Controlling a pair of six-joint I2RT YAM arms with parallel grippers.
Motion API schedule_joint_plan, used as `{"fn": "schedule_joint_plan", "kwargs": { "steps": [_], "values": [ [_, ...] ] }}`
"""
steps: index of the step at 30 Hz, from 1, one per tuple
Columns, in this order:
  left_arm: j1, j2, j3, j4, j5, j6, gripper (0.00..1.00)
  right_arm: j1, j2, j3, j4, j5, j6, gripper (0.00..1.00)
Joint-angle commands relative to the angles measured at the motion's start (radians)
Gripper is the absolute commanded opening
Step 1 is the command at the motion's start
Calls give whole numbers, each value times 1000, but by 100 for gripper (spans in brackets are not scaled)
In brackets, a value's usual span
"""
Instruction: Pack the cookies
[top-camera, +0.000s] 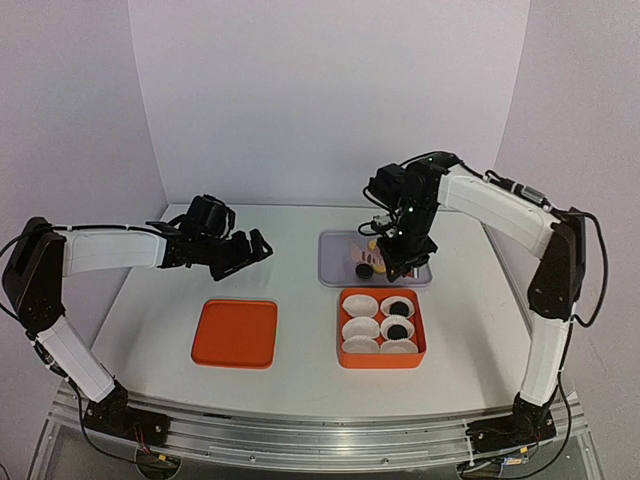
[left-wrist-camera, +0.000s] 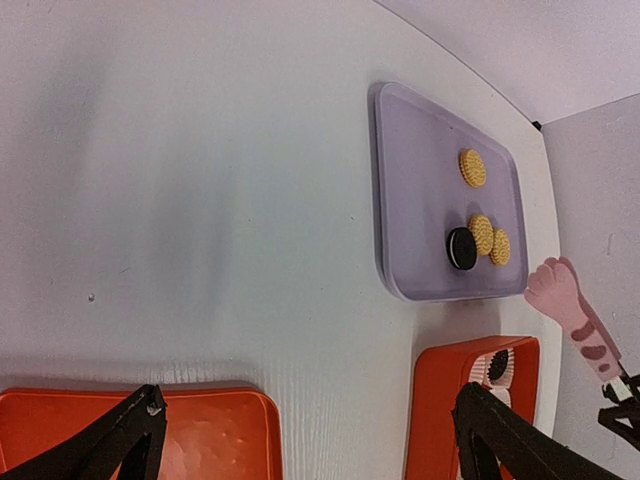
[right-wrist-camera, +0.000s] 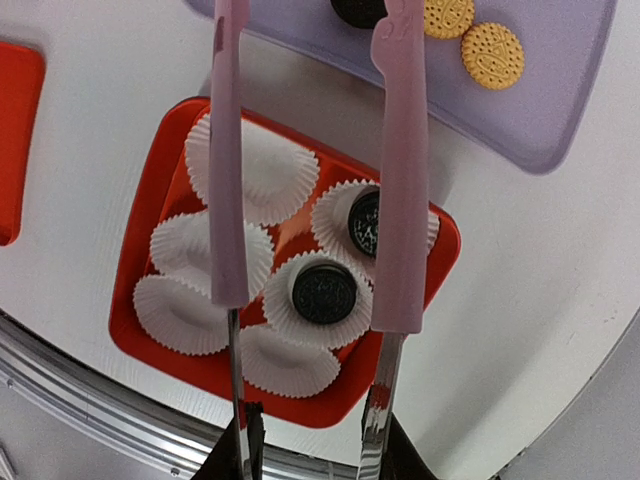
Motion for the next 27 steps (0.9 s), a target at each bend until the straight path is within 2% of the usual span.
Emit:
{"fn": "schedule_joint_plan", "kwargs": {
  "steps": [1, 13, 27],
  "values": [
    [6, 10, 63, -27, -31, 9, 100, -68, 71, 84, -326, -45, -50, 29],
    [12, 61, 101, -39, -24, 30, 100, -86, 161, 92, -343, -127, -73, 31],
    [14, 75, 103, -32, -16, 26, 100, -86, 203, 108, -365, -62, -62, 32]
  ]
}}
